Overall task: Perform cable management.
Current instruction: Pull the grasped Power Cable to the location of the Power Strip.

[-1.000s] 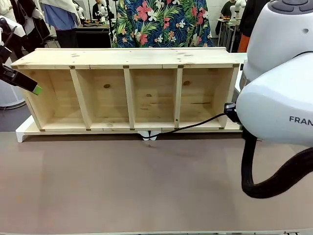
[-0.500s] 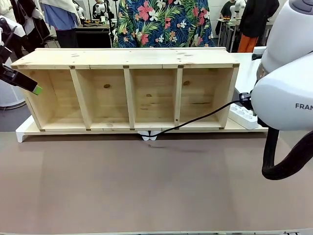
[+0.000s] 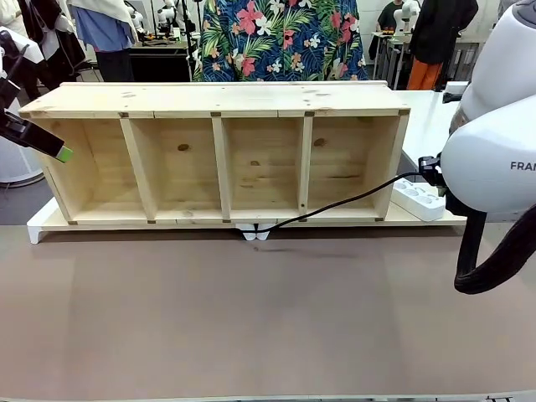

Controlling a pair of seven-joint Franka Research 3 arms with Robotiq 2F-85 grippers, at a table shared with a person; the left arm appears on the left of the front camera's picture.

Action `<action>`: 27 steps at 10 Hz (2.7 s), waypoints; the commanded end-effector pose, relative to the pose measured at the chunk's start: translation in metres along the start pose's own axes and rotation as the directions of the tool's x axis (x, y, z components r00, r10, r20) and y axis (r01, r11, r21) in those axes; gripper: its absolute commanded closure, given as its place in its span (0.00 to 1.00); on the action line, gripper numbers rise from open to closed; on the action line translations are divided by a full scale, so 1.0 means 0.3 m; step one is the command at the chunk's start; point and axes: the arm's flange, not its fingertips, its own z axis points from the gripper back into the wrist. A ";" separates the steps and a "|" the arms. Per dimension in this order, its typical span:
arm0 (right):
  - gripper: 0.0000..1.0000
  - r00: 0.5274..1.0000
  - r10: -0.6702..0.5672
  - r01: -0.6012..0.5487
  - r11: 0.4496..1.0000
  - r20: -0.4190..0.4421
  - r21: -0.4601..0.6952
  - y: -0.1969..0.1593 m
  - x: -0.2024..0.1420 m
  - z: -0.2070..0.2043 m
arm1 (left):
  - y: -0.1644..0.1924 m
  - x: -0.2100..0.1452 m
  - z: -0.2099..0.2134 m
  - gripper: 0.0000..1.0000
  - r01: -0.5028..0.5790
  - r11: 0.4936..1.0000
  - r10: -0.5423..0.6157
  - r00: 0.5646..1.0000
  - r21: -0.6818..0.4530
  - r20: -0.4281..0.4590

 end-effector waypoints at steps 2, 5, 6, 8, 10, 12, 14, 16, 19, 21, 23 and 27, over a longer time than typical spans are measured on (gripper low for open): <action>0.85 0.999 -0.021 0.020 0.999 0.039 0.031 -0.098 -0.111 -0.053 | 0.000 -0.001 0.002 0.00 -0.001 1.000 0.001 1.000 0.002 0.005; 0.85 1.000 -0.020 0.020 1.000 0.012 0.010 -0.021 0.015 0.000 | 0.000 -0.001 0.002 0.00 -0.001 1.000 0.001 1.000 0.002 0.005; 0.85 1.000 -0.020 0.020 1.000 0.012 0.010 -0.021 0.015 0.000 | 0.000 -0.001 0.002 0.00 -0.001 1.000 0.001 1.000 0.002 0.005; 0.85 1.000 -0.020 0.020 1.000 0.012 0.010 -0.021 0.015 0.000 | 0.000 -0.001 0.002 0.00 -0.001 1.000 0.001 1.000 0.002 0.005; 0.85 1.000 -0.017 0.017 1.000 0.020 0.006 -0.016 0.016 0.002 | 0.000 -0.001 0.002 0.00 -0.001 1.000 0.001 1.000 0.002 0.005; 0.85 0.999 0.034 -0.034 0.999 0.037 -0.007 -0.055 0.049 -0.010 | 0.000 -0.001 0.002 0.00 -0.001 1.000 0.001 1.000 0.002 0.005; 0.85 0.997 0.065 -0.064 0.998 0.050 -0.027 -0.079 0.082 -0.007 | 0.000 -0.001 0.002 0.00 -0.001 1.000 0.001 1.000 0.002 0.005; 0.85 0.993 0.103 -0.100 0.993 0.063 -0.060 -0.090 0.113 0.007 | 0.000 -0.001 0.002 0.00 -0.001 1.000 0.001 1.000 0.002 0.005; 0.85 0.989 0.105 -0.095 0.990 0.102 -0.101 -0.093 0.183 0.038 | 0.000 -0.001 0.002 0.00 -0.001 1.000 0.001 1.000 0.002 0.005; 0.85 0.987 0.089 -0.072 0.989 0.130 -0.131 -0.107 0.256 0.052 | 0.000 -0.001 0.002 0.00 -0.001 1.000 0.001 1.000 0.002 0.005; 0.85 0.992 0.052 -0.032 0.985 0.119 -0.168 -0.154 0.343 0.039 | 0.000 -0.001 0.002 0.00 -0.001 1.000 0.001 1.000 0.002 0.005; 0.85 0.995 0.017 0.001 0.981 0.096 -0.192 -0.219 0.459 0.000 | 0.000 -0.001 0.002 0.00 -0.001 1.000 0.001 1.000 0.002 0.005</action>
